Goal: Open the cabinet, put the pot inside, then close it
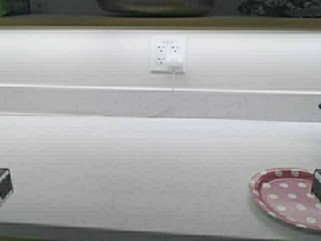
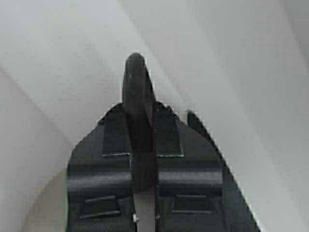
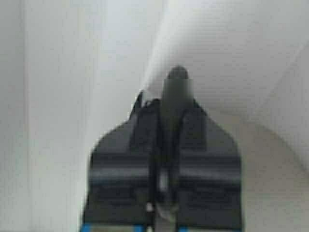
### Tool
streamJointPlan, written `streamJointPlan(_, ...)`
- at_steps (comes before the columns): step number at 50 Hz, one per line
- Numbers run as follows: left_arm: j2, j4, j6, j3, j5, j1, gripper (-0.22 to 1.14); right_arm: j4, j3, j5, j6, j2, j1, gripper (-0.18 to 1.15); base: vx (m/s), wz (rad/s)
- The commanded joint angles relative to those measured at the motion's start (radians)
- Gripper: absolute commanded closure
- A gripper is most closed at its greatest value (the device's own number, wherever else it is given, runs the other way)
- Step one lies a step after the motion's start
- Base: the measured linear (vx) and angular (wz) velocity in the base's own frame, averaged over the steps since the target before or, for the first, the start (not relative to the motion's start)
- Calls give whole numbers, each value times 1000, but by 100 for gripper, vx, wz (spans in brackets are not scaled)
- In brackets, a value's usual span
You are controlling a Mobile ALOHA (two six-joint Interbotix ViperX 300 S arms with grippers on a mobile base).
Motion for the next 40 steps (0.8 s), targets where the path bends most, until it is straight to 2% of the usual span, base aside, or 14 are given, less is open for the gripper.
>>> streamJointPlan(1,-8,12,-6,-49,-23,-52,89,-17,-58,-31,-6,-9,35,90,3,0)
streamJointPlan(16,66,-2,-58,-66,-67,-52,89,-11,-77,-48,3,46,35,90,2,0)
streamJointPlan(21,75,-31,-78,-40,-161,-49,83,9,-72,-78,8,58,35,82,-2,0)
streamJointPlan(23,71,-41,-84,-18,-218,-49,76,12,-66,-106,3,57,35,72,-3,0)
streamJointPlan(26,64,-49,-94,14,-307,-49,57,6,-40,-166,5,51,37,49,-4,0)
streamJointPlan(30,51,-51,-110,55,-388,-49,20,8,8,-235,11,31,35,14,-4,-1)
streamJointPlan(33,37,-55,-124,77,-399,-46,-5,20,48,-256,14,9,35,-7,-2,1)
streamJointPlan(36,26,-57,-140,92,-411,-41,-16,35,72,-272,3,-5,35,-10,1,0)
streamJointPlan(40,14,-58,-153,115,-442,-38,-11,49,95,-296,-9,-18,35,-6,2,0)
